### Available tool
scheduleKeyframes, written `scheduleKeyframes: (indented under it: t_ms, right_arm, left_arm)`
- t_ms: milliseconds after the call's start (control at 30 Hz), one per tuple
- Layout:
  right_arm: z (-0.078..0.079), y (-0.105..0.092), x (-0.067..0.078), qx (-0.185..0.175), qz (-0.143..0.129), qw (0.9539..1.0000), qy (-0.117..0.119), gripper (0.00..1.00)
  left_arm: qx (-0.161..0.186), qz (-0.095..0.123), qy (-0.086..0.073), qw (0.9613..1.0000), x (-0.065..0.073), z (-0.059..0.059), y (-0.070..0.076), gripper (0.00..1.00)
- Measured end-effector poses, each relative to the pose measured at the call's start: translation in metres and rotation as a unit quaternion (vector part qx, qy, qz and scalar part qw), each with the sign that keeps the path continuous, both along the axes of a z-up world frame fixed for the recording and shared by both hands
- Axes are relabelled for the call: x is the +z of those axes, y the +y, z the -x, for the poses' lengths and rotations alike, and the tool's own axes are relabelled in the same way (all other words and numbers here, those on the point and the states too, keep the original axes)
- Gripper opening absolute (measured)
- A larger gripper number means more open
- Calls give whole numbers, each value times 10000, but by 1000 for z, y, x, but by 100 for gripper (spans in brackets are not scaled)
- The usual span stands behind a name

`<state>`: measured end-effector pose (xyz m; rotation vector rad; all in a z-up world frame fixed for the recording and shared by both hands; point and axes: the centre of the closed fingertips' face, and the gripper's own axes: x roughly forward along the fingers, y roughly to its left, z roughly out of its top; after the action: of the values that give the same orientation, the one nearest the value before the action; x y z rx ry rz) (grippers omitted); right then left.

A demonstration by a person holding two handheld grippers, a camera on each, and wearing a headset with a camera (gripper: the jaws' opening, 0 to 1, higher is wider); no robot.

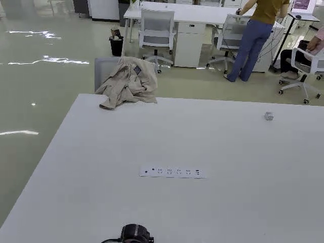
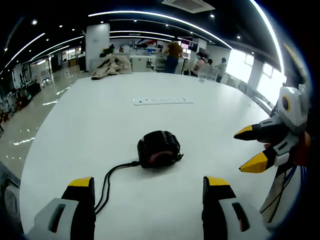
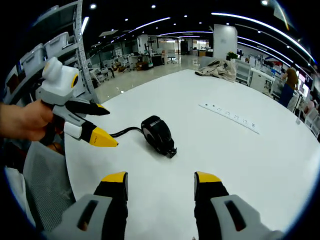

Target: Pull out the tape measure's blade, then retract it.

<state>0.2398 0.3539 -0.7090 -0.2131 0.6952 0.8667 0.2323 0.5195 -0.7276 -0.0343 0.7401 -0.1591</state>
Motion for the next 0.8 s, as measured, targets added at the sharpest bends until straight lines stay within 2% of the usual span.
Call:
scheduleKeyframes:
  t_ms: [67, 200, 533, 700, 800]
  right_arm:
    - [2, -4, -1, 27, 109, 9999, -44, 54]
    - [6, -6, 1, 22, 109, 9999, -46, 56]
    - [21, -1, 11, -18, 20, 10000, -58, 62]
    - [33, 0, 15, 36, 32, 10000, -58, 63]
    - [38, -1, 20, -20, -71, 10000, 23, 63]
  left_arm:
    - [-17, -9, -13, 10000, 1, 3, 0, 86]
    - [-36, -16, -14, 10000, 1, 9, 0, 86]
    - [-61, 54, -43, 10000, 8, 18, -3, 86]
    - [-40, 33, -34, 10000, 10, 23, 0, 86]
    - [-32, 21, 6, 10000, 8, 28, 3, 86]
